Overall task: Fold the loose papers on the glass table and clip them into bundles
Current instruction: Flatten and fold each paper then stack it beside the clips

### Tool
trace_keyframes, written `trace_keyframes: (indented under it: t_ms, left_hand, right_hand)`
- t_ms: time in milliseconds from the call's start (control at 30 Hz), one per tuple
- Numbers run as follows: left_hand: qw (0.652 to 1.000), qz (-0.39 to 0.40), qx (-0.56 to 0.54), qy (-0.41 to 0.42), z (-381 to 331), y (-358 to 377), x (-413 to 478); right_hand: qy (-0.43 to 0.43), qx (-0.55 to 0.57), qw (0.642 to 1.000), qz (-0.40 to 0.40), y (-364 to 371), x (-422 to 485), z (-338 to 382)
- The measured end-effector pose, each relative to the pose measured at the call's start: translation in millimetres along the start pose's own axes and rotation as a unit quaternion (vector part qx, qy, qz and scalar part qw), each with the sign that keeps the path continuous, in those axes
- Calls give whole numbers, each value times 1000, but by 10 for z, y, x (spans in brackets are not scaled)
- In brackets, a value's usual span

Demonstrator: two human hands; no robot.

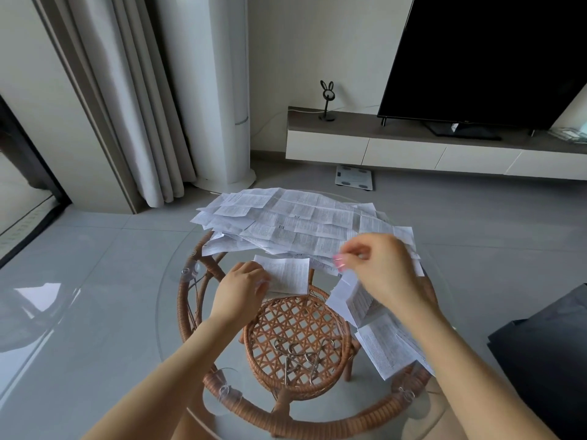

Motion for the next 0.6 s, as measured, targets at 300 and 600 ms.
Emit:
trace_keyframes:
  t_ms: [300,600]
  left_hand:
    - [999,22,-29,-27,76,-38,71]
    - [994,-9,-69,-86,282,-327,305]
  right_hand:
    - [-6,-203,950,239,1546,547,132]
    - [-46,-286,956,49,935,1214,-24]
Point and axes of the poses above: each hand's wrist, its own x-axis towards the middle knuckle, its own y-axis out of the palm, z = x × y, the point moved 9 cm from there along x, towards the middle knuckle, and after that the axes turned 1 degree about z, right-handed, at the moved point
